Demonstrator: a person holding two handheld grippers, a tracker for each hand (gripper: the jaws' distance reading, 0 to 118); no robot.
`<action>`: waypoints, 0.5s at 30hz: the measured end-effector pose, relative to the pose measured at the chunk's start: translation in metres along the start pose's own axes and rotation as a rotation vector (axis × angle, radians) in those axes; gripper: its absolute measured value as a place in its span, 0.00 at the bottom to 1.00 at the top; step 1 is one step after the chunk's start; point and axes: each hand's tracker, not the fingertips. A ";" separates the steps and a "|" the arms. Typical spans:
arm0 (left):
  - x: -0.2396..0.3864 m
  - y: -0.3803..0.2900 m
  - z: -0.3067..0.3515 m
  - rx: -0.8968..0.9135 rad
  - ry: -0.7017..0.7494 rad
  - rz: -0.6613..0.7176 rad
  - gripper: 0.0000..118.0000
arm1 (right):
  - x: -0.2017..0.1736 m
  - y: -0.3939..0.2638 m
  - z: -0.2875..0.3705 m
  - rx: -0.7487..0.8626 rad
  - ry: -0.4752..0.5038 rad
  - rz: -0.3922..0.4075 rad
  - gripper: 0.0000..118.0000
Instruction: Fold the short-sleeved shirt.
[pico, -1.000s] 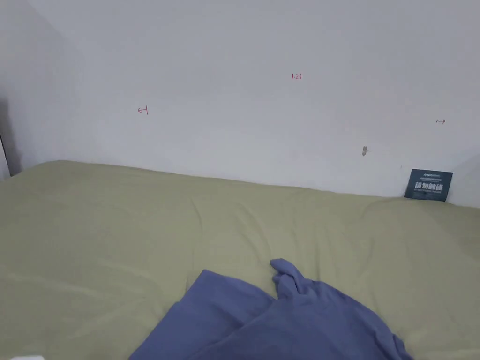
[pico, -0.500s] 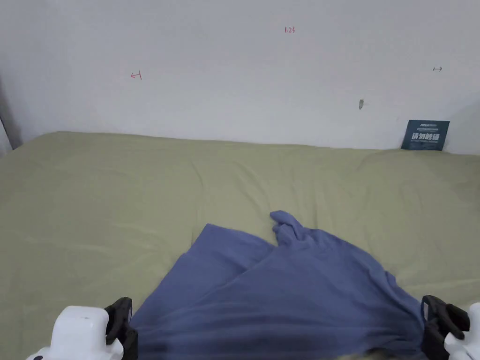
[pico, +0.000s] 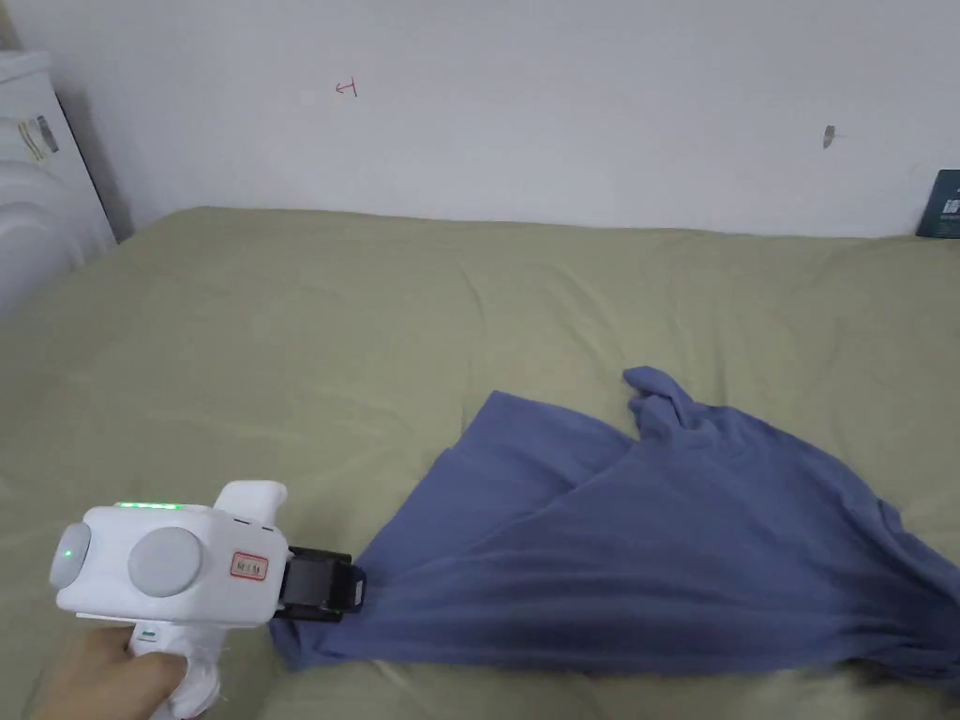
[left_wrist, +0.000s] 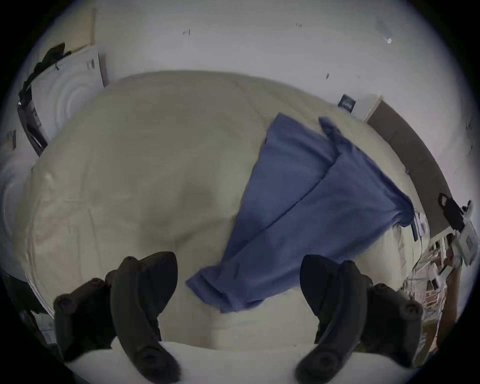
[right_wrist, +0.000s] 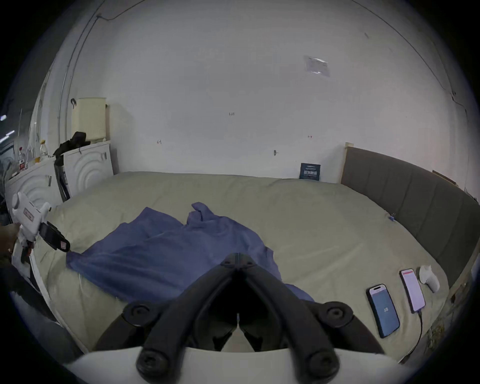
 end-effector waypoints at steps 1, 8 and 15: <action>0.000 -0.005 -0.008 -0.023 -0.007 0.020 0.84 | 0.000 0.001 -0.003 -0.009 0.003 0.006 0.00; 0.001 -0.028 -0.028 0.062 -0.027 0.013 0.11 | 0.010 0.030 -0.061 -0.087 0.067 0.057 0.00; 0.004 -0.031 -0.031 0.065 -0.004 -0.007 0.11 | 0.005 0.118 -0.236 -0.338 0.301 0.275 0.38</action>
